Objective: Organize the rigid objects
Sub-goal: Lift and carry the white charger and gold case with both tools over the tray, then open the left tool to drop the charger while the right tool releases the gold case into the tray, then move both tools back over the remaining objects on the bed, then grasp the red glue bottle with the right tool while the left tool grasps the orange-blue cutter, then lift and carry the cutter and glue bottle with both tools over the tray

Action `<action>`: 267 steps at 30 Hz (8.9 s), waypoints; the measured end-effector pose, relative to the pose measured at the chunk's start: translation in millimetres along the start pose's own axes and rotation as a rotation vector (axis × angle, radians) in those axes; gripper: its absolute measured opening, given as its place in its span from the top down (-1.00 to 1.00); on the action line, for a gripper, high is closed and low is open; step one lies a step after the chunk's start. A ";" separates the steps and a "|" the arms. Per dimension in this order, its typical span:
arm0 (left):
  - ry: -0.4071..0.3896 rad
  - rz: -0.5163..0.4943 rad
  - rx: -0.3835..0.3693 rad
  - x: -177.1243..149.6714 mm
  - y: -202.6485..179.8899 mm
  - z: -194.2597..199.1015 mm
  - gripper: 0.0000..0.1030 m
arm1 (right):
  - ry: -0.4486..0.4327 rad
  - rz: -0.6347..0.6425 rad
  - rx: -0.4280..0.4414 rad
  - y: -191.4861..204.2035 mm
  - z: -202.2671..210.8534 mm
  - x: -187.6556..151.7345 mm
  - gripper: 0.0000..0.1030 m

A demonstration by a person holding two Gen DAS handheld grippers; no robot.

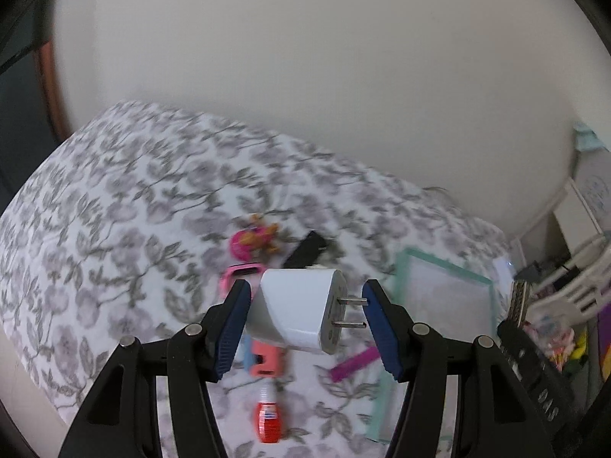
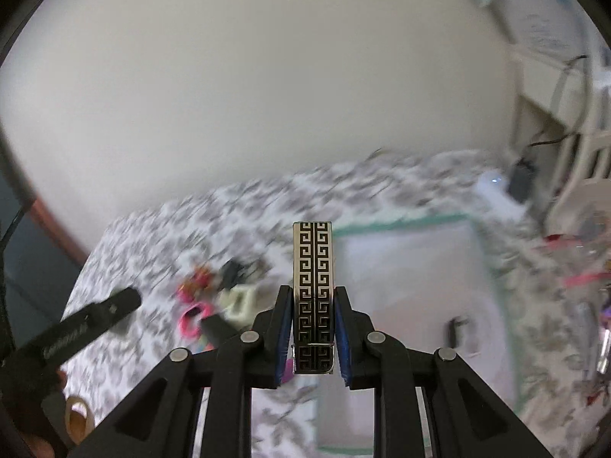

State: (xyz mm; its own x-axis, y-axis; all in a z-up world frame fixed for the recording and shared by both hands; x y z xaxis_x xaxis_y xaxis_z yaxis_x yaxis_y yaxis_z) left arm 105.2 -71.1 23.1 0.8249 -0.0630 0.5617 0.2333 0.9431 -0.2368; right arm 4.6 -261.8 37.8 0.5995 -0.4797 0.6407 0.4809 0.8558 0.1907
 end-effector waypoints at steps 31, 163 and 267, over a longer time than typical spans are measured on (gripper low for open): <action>0.214 -0.159 0.038 -57.6 -51.9 -117.9 -0.59 | 0.281 -0.154 -0.163 -107.2 -78.9 -54.7 0.57; 0.188 0.097 0.348 -15.1 107.6 -47.0 -0.95 | 0.270 0.066 -0.096 -2.4 -87.6 -69.4 -0.93; 0.460 -0.125 0.200 -99.5 -3.0 -142.2 0.14 | 0.614 0.443 0.027 92.7 -133.8 -177.1 0.43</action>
State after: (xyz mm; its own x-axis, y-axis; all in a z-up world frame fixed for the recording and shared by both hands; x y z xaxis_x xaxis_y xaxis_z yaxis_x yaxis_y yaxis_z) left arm 95.6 -114.1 -144.8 0.9485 -0.2740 0.1590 0.2789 0.9603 -0.0088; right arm 28.6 -123.4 -157.5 0.9855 -0.1050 0.1336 0.1012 0.9942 0.0354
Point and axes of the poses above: each gripper's, at about its wrist camera, not at the fingertips, and z roughly against the way its jaws point, y to its left, x to its top, the point moved 5 cm from there along -z, roughly the way its jaws point, and after that the axes turned 1 degree about y, right-handed, at the moved point
